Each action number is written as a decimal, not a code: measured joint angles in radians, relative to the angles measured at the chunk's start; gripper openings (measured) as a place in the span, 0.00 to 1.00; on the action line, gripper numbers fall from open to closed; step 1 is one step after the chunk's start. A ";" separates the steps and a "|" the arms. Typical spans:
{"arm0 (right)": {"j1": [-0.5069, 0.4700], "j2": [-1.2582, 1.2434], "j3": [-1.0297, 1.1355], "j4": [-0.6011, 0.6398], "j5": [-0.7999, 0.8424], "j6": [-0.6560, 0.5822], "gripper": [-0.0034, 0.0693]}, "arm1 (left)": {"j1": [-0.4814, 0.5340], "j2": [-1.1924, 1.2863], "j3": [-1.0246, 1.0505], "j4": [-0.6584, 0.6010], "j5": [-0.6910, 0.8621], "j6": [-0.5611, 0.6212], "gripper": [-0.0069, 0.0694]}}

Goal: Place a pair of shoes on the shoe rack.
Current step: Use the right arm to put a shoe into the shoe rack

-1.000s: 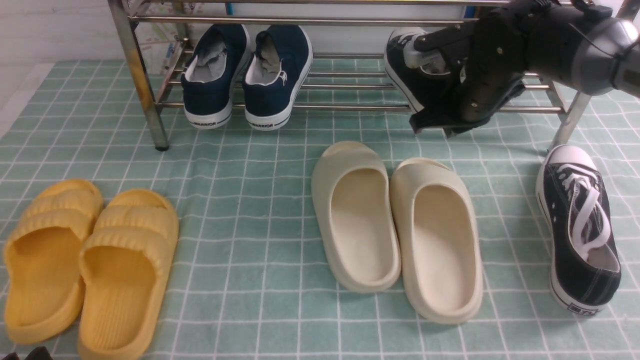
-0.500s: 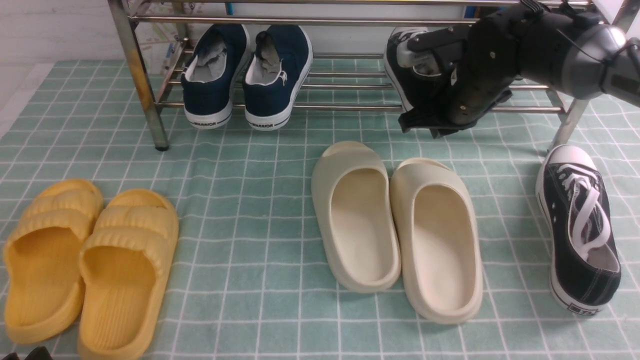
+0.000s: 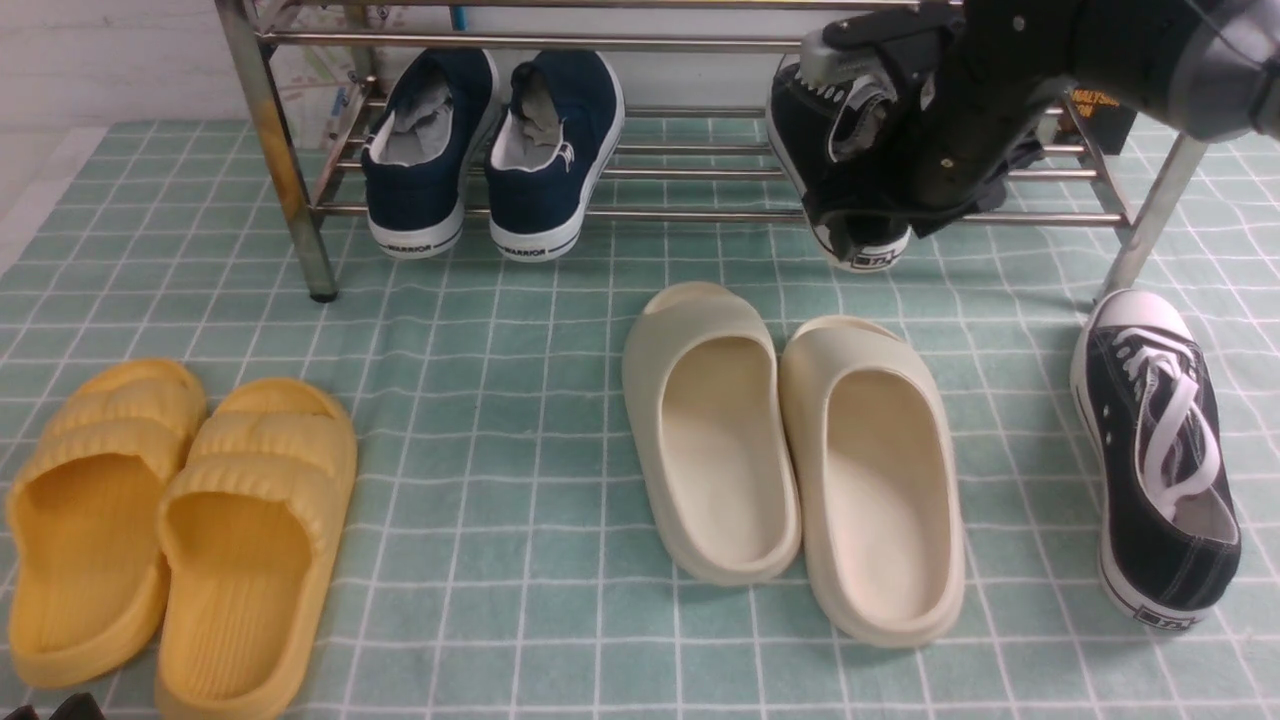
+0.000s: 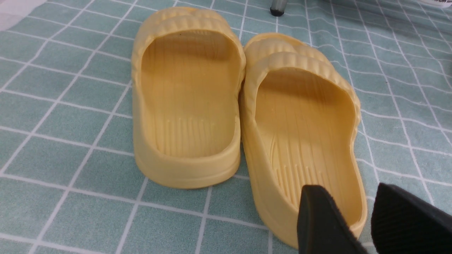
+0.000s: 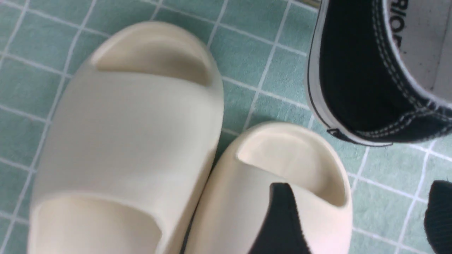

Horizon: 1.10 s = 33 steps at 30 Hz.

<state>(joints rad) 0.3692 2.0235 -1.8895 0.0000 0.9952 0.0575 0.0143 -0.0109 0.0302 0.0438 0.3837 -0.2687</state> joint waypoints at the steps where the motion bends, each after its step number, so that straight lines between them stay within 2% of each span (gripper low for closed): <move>1: 0.000 -0.006 0.000 0.006 0.017 -0.008 0.78 | 0.000 0.000 0.000 0.000 0.000 0.000 0.40; 7: 0.000 -0.061 0.000 0.014 0.121 -0.050 0.73 | 0.000 0.000 0.000 0.000 0.000 0.000 0.40; 17: 0.000 -0.164 0.001 0.014 0.242 -0.064 0.56 | 0.000 0.000 0.000 0.000 0.000 0.000 0.40; 24: 0.000 -0.281 0.131 0.016 0.221 -0.052 0.39 | 0.000 0.000 0.000 0.000 0.000 0.000 0.40; 28: 0.000 -0.384 0.293 0.033 0.163 -0.043 0.22 | 0.000 0.000 0.000 0.000 0.000 0.000 0.40; 33: 0.000 -0.407 0.370 0.036 0.081 -0.044 0.05 | 0.000 0.000 0.000 0.000 0.000 0.000 0.40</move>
<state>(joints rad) 0.3692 1.6162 -1.5191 0.0358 1.0758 0.0134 0.0143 -0.0109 0.0302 0.0438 0.3837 -0.2687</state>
